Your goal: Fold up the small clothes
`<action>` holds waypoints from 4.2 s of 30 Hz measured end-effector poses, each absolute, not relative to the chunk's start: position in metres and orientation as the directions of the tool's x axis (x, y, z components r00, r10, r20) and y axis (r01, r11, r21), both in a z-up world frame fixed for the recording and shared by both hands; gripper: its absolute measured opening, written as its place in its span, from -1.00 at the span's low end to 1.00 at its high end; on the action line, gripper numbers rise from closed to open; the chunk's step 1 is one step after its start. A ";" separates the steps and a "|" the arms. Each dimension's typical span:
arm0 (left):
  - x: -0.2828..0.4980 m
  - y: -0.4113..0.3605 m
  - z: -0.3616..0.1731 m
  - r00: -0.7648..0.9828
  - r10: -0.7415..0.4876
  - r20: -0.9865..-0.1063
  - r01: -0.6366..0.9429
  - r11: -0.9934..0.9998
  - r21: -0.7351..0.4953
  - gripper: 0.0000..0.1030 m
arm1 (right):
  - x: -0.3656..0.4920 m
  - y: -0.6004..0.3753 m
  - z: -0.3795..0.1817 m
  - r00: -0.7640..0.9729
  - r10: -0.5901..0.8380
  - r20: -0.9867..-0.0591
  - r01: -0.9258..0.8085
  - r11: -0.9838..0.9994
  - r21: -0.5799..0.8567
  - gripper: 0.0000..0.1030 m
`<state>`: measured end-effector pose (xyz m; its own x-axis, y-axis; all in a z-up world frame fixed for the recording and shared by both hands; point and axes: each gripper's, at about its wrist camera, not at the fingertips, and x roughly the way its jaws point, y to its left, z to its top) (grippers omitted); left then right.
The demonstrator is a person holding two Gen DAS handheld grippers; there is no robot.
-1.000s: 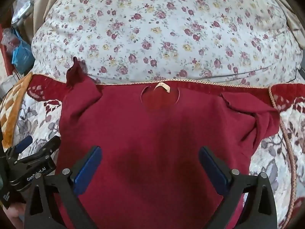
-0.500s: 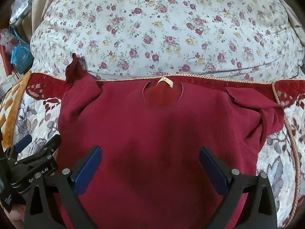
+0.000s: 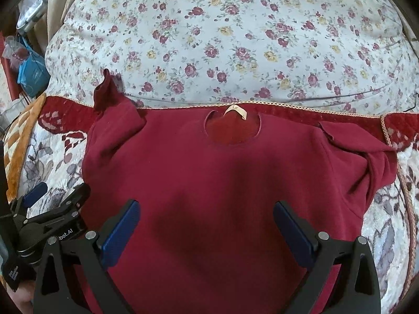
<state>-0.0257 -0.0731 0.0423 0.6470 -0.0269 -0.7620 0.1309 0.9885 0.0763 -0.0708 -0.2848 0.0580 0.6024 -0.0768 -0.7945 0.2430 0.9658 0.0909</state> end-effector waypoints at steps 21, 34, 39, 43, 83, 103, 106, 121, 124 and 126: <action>0.004 -0.063 0.032 0.613 0.000 -0.790 0.074 0.996 0.058 1.00 | -0.025 -0.264 0.056 0.574 0.024 -0.818 0.158 0.978 0.139 0.99; 0.023 -0.055 0.041 0.598 -0.048 -0.800 0.087 0.996 0.005 1.00 | -0.038 -0.281 0.049 0.551 0.042 -0.833 0.171 0.972 0.162 0.99; 0.052 -0.045 0.063 0.650 -0.046 -0.758 0.072 0.997 0.001 1.00 | -0.050 -0.294 0.053 0.573 0.044 -0.818 0.173 0.970 0.173 0.99; 0.094 -0.052 0.069 0.690 -0.027 -0.723 0.089 0.995 0.048 1.00 | -0.053 -0.302 0.046 0.561 0.068 -0.825 0.180 0.963 0.201 0.99; -0.003 -0.120 0.130 0.453 -0.537 -0.711 0.506 0.812 -0.291 -0.87 | -0.111 -0.386 0.079 0.622 0.023 -0.782 0.307 0.912 0.271 0.61; -0.065 -0.080 0.069 0.634 -0.193 -0.749 0.332 0.942 0.038 0.54 | -0.120 -0.335 0.038 0.505 0.124 -0.854 0.139 0.965 0.222 0.58; -0.044 -0.069 0.050 0.552 -0.174 -0.815 0.280 0.960 -0.015 0.54 | -0.109 -0.316 0.022 0.476 0.037 -0.879 0.100 0.990 0.097 -0.07; -0.027 -0.066 0.033 0.542 -0.063 -0.838 0.182 0.982 0.044 0.54 | -0.110 -0.390 0.109 0.598 -0.281 -0.751 0.185 0.960 -0.212 -0.91; -0.027 -0.070 0.029 0.532 -0.056 -0.845 0.188 0.981 0.054 0.54 | -0.095 -0.419 0.089 0.534 -0.309 -0.787 0.250 0.947 -0.202 -0.88; -0.029 -0.069 0.033 0.540 -0.058 -0.840 0.184 0.982 0.051 0.54 | -0.086 -0.427 0.076 0.471 -0.335 -0.816 0.291 0.932 -0.214 -0.74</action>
<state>-0.0288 -0.0693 0.0333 0.5399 -0.0578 -0.8398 0.1839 0.9816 0.0506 -0.0857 -0.4272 0.0761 0.4714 -0.3348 -0.8159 0.2914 0.9323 -0.2142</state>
